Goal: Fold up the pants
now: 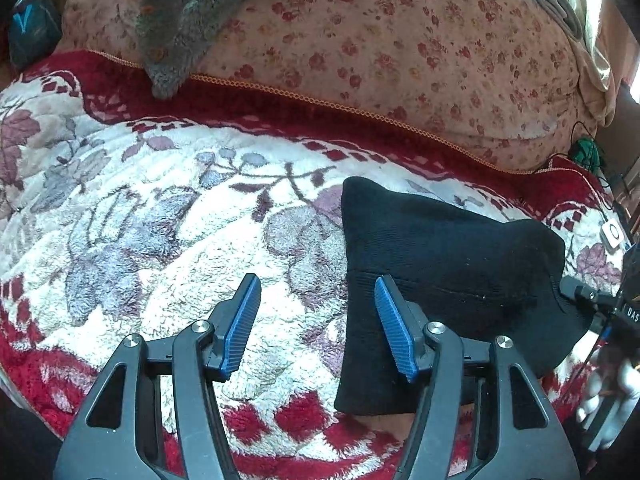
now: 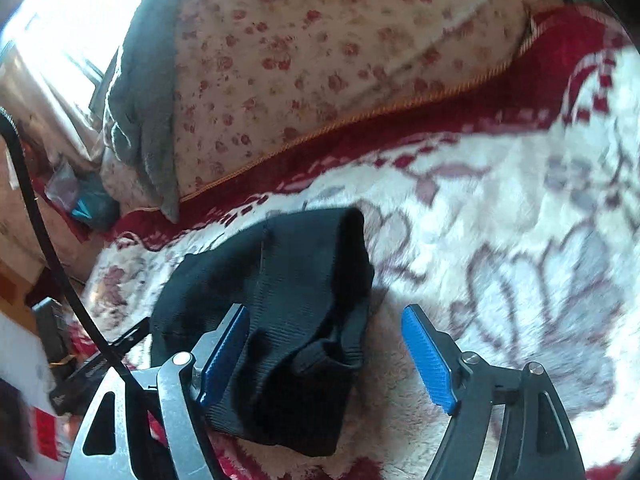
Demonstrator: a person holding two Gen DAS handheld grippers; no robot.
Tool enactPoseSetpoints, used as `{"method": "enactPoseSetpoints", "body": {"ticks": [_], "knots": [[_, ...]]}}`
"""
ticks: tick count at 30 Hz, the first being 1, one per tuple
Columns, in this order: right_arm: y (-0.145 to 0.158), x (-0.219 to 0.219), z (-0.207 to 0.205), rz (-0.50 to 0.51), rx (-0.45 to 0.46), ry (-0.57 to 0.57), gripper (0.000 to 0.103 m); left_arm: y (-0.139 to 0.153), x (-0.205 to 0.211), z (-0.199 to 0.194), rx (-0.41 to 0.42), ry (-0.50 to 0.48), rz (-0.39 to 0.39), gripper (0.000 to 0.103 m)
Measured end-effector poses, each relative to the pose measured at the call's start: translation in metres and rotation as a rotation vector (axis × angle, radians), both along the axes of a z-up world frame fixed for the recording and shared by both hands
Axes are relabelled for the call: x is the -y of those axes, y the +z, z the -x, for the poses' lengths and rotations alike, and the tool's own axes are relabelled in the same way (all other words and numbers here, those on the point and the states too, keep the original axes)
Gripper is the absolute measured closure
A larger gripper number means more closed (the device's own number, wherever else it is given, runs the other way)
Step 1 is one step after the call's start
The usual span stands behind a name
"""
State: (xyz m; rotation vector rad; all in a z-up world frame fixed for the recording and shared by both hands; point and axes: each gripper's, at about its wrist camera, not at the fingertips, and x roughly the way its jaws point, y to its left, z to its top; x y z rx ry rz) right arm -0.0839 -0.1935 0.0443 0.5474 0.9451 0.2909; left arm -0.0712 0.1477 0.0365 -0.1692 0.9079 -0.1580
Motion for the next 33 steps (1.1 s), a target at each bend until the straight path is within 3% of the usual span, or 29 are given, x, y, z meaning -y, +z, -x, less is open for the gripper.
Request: {"method": "enactPoseSetpoints", "body": {"ticks": [7, 11, 20, 24, 25, 28, 33], "knots": [[-0.021, -0.006, -0.002, -0.162, -0.001, 0.050, 0.013, -0.002, -0.014, -0.010, -0.004, 0.015, 0.038, 0.044], [-0.022, -0.010, -0.010, -0.135, -0.014, 0.070, 0.013, -0.006, -0.016, -0.015, -0.023, -0.006, 0.104, 0.044], [-0.024, -0.020, -0.024, -0.107, -0.013, 0.120, 0.007, -0.015, 0.001, -0.030, -0.039, -0.034, 0.139, 0.043], [-0.020, -0.037, -0.022, -0.006, 0.032, 0.160, 0.011, -0.014, 0.001, -0.034, -0.045, -0.044, 0.163, 0.043], [-0.021, -0.037, -0.022, -0.002, 0.037, 0.162, 0.012, -0.010, -0.004, -0.033, -0.043, -0.059, 0.198, 0.043], [-0.023, -0.024, -0.021, -0.058, 0.029, 0.138, 0.022, -0.004, -0.014, -0.034, -0.056, -0.112, 0.315, 0.043], [-0.025, -0.015, -0.020, -0.114, 0.028, 0.124, 0.028, -0.012, 0.004, -0.038, -0.107, -0.175, 0.291, 0.043]]}}
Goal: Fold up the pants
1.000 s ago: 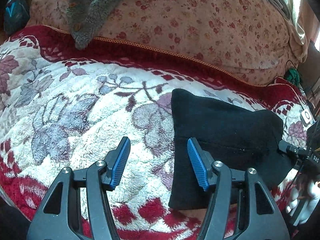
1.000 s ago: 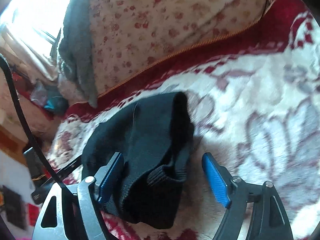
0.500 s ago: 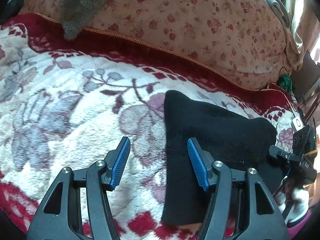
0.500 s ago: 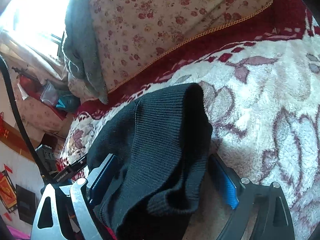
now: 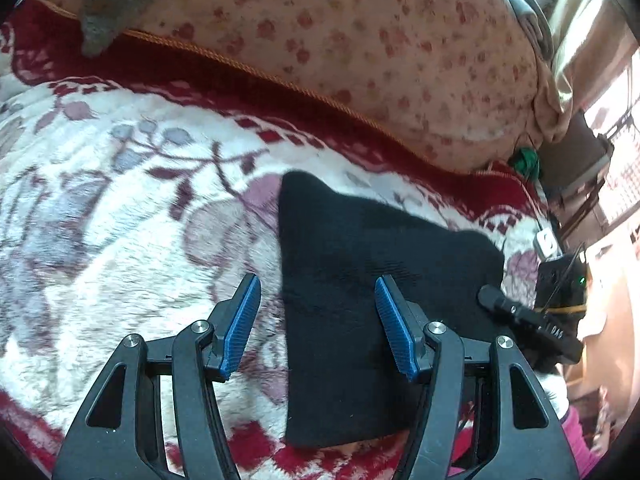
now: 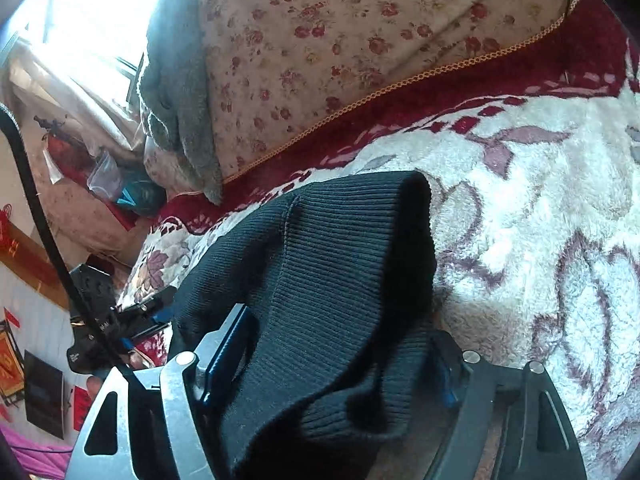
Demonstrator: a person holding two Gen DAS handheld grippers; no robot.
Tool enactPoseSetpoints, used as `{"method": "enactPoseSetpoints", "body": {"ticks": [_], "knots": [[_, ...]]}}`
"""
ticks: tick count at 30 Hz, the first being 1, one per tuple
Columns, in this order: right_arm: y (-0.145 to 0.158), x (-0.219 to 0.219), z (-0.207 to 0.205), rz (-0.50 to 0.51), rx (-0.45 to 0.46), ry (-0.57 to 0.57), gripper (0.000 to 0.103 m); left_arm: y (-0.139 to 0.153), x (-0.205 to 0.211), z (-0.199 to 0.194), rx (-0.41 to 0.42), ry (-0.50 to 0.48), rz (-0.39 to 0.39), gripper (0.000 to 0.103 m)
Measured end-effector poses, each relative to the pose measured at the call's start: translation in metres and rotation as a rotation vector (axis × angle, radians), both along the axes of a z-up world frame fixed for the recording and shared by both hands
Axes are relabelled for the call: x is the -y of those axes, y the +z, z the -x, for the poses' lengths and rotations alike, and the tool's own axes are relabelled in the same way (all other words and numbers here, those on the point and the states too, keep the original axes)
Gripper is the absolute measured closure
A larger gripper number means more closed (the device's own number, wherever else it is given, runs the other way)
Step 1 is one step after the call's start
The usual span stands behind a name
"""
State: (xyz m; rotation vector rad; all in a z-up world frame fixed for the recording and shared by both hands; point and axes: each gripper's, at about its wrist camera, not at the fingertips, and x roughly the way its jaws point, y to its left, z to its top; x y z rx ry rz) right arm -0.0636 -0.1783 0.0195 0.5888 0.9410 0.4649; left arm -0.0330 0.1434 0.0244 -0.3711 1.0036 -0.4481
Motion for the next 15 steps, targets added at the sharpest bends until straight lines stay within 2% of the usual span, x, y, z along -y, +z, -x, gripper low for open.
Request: {"method": "enactPoseSetpoints", "body": {"ticks": [2, 3, 4, 6, 8, 9, 10, 12, 15], "knots": [[0.002, -0.002, 0.002, 0.001, 0.012, -0.005, 0.031, -0.003, 0.007, -0.001, -0.004, -0.011, 0.029, 0.042], [0.002, -0.002, 0.003, 0.001, 0.018, -0.006, 0.035, -0.004, 0.010, -0.002, -0.004, -0.010, 0.034, 0.035], [0.002, -0.002, 0.004, -0.001, 0.024, -0.005, 0.036, -0.006, 0.014, -0.003, -0.004, -0.014, 0.037, 0.035], [0.003, -0.001, 0.006, -0.001, 0.030, -0.001, 0.039, -0.011, 0.023, -0.006, -0.007, -0.033, 0.001, 0.037], [0.006, -0.002, 0.007, 0.013, 0.042, 0.009, 0.043, -0.011, 0.029, -0.005, 0.016, -0.042, -0.041, 0.045], [0.008, -0.004, 0.009, 0.019, 0.051, 0.015, 0.045, -0.009, 0.029, -0.003, 0.028, -0.044, -0.049, 0.053], [0.010, -0.005, 0.009, 0.020, 0.057, 0.026, 0.047, -0.007, 0.029, -0.002, 0.039, -0.046, -0.050, 0.063], [0.014, -0.009, 0.009, 0.021, 0.068, 0.037, 0.051, 0.000, 0.024, 0.001, 0.052, -0.048, -0.029, 0.072], [0.022, -0.014, 0.008, 0.000, 0.080, 0.050, 0.053, 0.012, 0.017, 0.005, 0.065, -0.047, -0.002, 0.076]]}}
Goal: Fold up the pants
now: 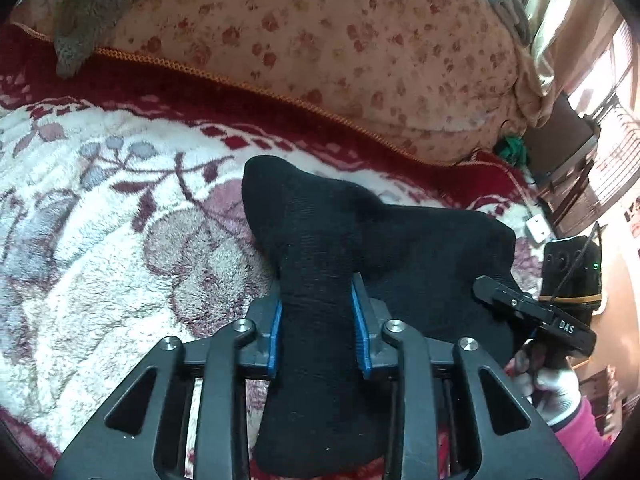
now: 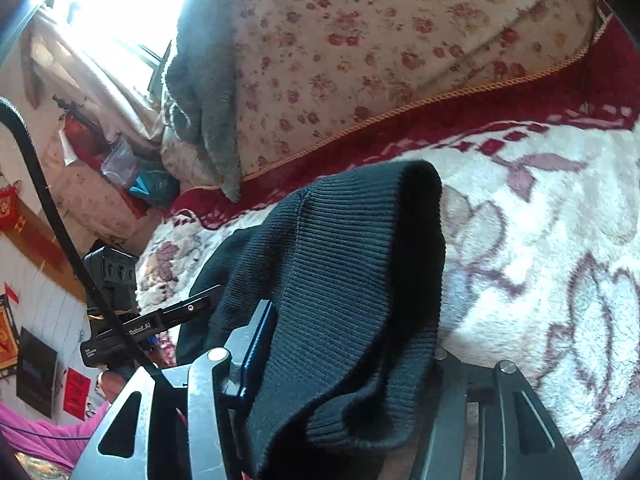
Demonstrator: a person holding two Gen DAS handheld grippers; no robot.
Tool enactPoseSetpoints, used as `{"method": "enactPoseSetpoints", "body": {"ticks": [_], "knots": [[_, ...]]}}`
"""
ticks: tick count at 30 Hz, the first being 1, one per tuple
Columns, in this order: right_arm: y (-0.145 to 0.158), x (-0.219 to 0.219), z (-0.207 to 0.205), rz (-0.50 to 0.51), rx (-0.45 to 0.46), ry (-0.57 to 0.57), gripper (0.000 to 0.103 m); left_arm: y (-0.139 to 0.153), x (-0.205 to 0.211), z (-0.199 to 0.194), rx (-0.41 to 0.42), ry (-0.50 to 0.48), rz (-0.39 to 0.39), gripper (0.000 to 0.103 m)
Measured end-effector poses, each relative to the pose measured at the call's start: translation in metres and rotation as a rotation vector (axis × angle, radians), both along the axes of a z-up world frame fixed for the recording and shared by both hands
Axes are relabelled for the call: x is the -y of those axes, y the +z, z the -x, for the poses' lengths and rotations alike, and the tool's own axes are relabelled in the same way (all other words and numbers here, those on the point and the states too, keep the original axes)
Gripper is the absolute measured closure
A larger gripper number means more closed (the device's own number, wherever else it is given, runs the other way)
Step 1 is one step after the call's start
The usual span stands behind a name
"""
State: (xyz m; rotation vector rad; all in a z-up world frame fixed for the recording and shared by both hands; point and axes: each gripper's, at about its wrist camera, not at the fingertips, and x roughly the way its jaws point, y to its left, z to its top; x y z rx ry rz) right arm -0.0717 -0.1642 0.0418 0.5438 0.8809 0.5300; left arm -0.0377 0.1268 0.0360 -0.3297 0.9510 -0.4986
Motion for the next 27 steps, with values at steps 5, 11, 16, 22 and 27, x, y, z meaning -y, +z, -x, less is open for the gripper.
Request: {"method": "enactPoseSetpoints", "body": {"ticks": [5, 11, 16, 22, 27], "knots": [[0.018, -0.023, -0.004, -0.018, 0.021, 0.047, 0.056, 0.026, -0.027, 0.012, 0.052, 0.057, -0.016, 0.077], [0.037, -0.078, -0.020, -0.030, 0.051, 0.133, 0.056, 0.053, -0.081, 0.025, 0.077, 0.173, -0.035, 0.077], [0.040, -0.136, -0.040, -0.015, 0.049, 0.213, 0.056, 0.054, -0.130, 0.037, 0.082, 0.275, -0.073, 0.077], [0.024, -0.206, -0.067, 0.035, 0.006, 0.313, 0.056, 0.031, -0.178, 0.043, 0.025, 0.391, -0.084, 0.077], [0.005, -0.238, -0.086, 0.132, -0.018, 0.325, 0.054, 0.010, -0.202, 0.047, -0.020, 0.439, -0.062, 0.076]]}}
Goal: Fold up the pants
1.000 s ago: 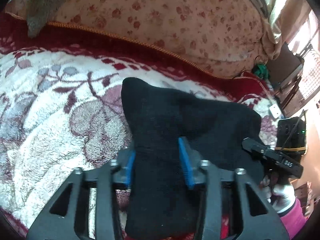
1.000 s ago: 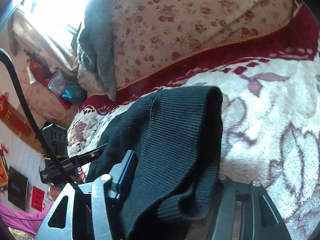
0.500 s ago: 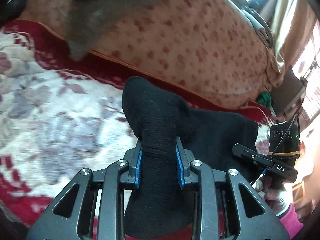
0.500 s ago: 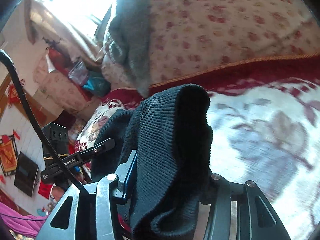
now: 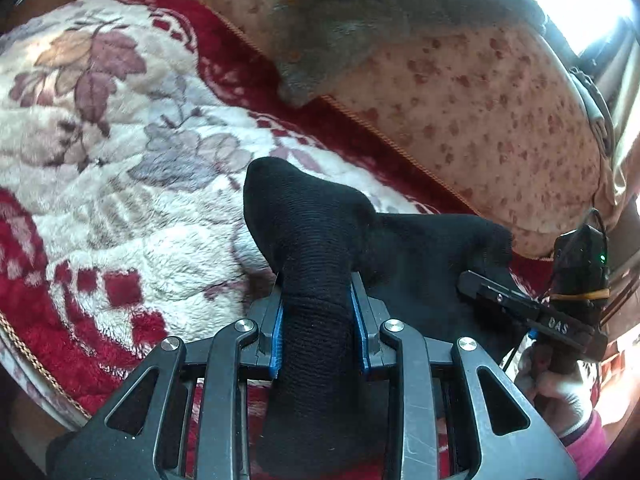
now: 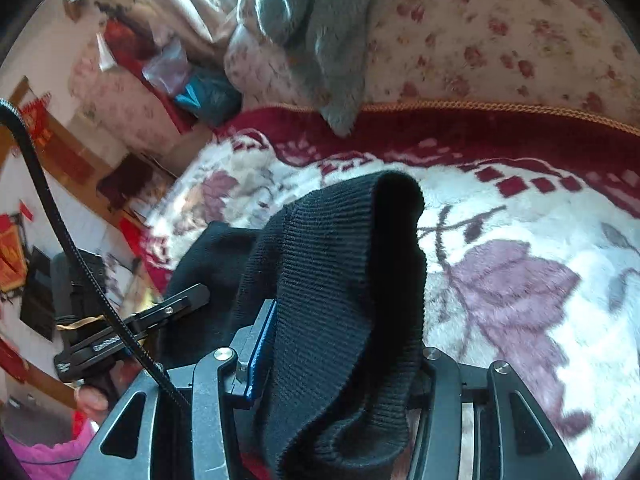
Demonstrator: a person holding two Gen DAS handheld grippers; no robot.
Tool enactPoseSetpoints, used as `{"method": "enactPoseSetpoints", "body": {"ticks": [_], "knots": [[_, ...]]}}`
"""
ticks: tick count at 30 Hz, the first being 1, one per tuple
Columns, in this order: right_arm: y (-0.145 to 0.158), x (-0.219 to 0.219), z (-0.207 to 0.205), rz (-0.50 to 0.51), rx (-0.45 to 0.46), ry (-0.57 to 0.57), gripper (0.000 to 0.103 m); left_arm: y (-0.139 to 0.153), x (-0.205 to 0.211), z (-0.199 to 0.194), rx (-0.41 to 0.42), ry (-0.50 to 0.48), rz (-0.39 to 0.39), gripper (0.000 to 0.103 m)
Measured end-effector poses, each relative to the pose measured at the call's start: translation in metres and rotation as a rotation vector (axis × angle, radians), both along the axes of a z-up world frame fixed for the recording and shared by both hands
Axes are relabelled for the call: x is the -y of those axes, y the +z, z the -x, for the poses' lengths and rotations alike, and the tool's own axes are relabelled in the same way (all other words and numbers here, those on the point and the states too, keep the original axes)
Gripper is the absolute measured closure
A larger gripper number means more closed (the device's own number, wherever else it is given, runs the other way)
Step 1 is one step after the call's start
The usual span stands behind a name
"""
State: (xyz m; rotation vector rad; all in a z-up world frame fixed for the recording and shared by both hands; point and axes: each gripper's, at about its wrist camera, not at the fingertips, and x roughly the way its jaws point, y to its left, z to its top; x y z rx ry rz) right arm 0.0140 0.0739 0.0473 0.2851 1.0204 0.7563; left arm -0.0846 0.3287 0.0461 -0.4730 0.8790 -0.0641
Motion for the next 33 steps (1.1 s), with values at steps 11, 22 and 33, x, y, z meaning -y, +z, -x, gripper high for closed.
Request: {"method": "enactPoseSetpoints", "body": {"ticks": [11, 22, 33], "knots": [[-0.002, 0.025, -0.005, 0.077, -0.042, -0.097, 0.040, 0.005, 0.008, -0.001, -0.026, 0.077, -0.160, 0.047], [0.080, 0.036, 0.062, 0.112, 0.401, -0.172, 0.035, 0.041, 0.043, 0.026, 0.116, 0.149, -0.424, 0.047], [0.063, 0.018, 0.074, 0.115, 0.272, -0.139, 0.029, 0.045, 0.068, 0.040, 0.128, 0.133, -0.444, 0.047]]}}
